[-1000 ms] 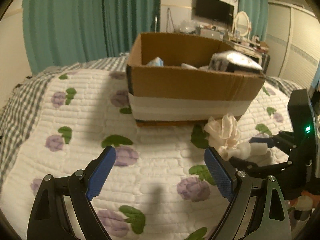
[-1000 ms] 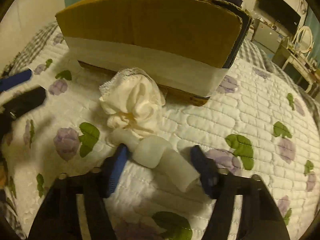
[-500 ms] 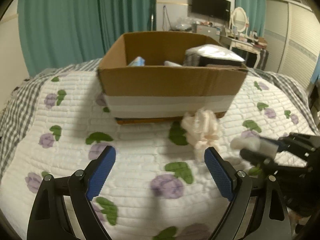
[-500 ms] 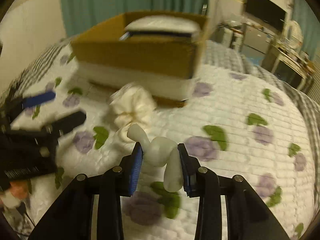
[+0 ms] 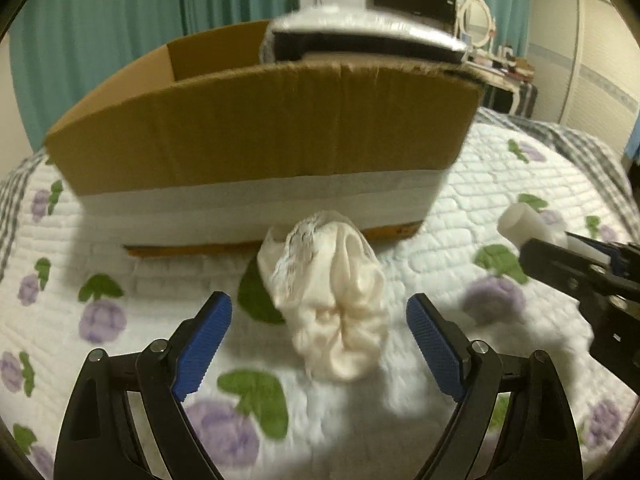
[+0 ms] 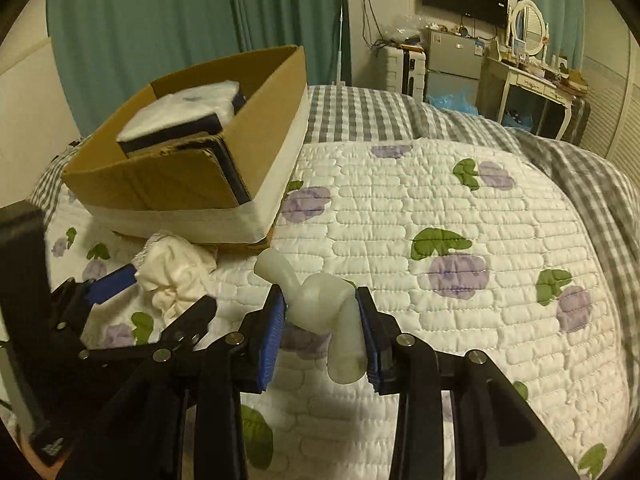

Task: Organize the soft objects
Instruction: 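Grasp the cream lace-trimmed cloth with the left tool, then carry the bottle and cloth into the box and open both tools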

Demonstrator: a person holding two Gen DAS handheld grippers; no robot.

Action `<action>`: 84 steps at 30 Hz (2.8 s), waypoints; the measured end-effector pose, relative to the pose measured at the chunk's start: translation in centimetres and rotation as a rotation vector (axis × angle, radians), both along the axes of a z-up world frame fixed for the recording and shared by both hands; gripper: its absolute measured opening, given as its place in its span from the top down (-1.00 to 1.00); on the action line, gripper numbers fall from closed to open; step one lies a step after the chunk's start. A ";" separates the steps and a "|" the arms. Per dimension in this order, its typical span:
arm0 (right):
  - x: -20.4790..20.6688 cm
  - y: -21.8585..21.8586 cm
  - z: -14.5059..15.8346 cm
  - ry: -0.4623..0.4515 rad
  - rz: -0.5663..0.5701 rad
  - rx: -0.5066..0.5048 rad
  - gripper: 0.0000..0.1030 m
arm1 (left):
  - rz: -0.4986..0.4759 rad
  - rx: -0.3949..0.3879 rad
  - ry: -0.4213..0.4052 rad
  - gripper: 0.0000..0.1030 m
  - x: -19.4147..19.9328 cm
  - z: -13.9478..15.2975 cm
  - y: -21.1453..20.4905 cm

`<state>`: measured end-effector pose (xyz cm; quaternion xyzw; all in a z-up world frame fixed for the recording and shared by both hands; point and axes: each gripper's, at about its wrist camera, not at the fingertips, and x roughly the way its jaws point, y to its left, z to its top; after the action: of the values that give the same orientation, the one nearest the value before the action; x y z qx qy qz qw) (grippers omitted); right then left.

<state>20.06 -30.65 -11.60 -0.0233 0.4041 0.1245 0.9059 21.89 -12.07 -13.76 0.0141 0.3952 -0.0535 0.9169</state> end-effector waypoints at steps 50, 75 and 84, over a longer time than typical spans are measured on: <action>-10.2 7.1 17.9 -0.333 0.105 -0.073 0.32 | -0.101 -0.018 -0.318 0.53 -9.8 18.5 7.7; 16.3 12.8 9.4 -0.126 0.117 -0.020 -0.15 | -0.230 0.081 -0.174 -0.40 12.3 10.4 6.9; 15.1 11.0 12.3 -0.173 0.059 0.004 -0.64 | -0.137 0.079 -0.195 -0.49 11.9 11.9 7.4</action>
<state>35.19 -19.67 0.75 -0.0438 0.3234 0.1495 0.9334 33.79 -4.70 -1.85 0.0820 0.3043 -0.0988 0.9439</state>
